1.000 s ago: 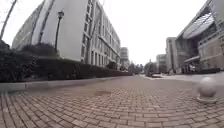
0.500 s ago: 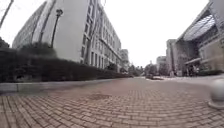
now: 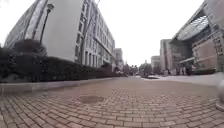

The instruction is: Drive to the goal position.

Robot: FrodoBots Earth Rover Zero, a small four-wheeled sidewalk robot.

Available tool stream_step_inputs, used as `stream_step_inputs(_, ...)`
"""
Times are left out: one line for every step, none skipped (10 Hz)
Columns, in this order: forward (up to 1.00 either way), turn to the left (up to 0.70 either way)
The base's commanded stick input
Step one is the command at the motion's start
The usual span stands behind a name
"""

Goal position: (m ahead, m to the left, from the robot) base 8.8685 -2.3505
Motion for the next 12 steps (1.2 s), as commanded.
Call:
stream_step_inputs(0.70,0.00)
stream_step_inputs(0.70,0.00)
stream_step_inputs(0.70,-0.09)
stream_step_inputs(0.70,-0.14)
stream_step_inputs(0.70,-0.14)
stream_step_inputs(0.70,-0.14)
stream_step_inputs(0.70,0.00)
stream_step_inputs(0.70,0.00)
stream_step_inputs(0.70,0.00)
stream_step_inputs(0.70,0.00)
stream_step_inputs(0.70,0.00)
stream_step_inputs(0.70,0.00)
